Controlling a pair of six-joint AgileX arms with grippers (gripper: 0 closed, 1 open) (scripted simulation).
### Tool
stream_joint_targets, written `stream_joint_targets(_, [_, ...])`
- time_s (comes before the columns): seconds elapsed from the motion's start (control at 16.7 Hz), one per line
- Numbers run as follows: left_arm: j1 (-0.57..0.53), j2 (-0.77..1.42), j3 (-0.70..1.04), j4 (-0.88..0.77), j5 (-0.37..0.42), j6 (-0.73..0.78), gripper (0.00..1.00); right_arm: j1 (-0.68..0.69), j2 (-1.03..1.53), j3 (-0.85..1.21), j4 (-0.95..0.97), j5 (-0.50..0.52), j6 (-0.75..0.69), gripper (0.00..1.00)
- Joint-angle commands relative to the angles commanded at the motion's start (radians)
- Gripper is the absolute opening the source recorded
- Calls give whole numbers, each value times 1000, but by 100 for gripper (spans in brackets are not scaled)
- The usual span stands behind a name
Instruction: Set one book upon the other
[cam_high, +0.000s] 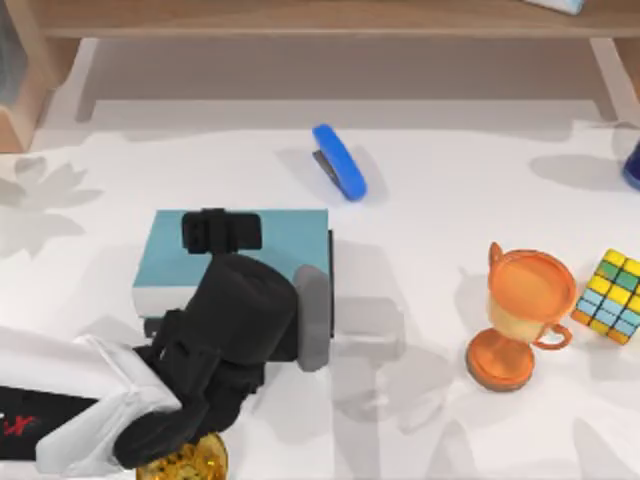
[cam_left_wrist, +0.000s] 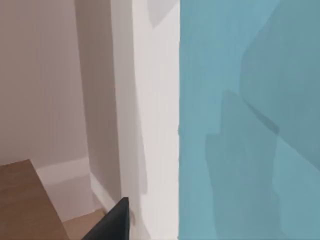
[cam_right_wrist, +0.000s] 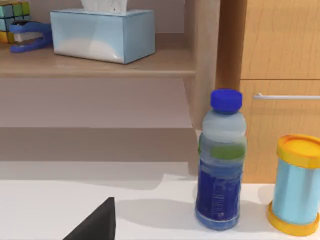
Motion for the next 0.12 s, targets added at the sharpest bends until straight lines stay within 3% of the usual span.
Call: stream_joint_targets(0.12, [0, 0, 0, 0, 0, 0, 100, 0, 0, 0, 0, 0, 0, 100])
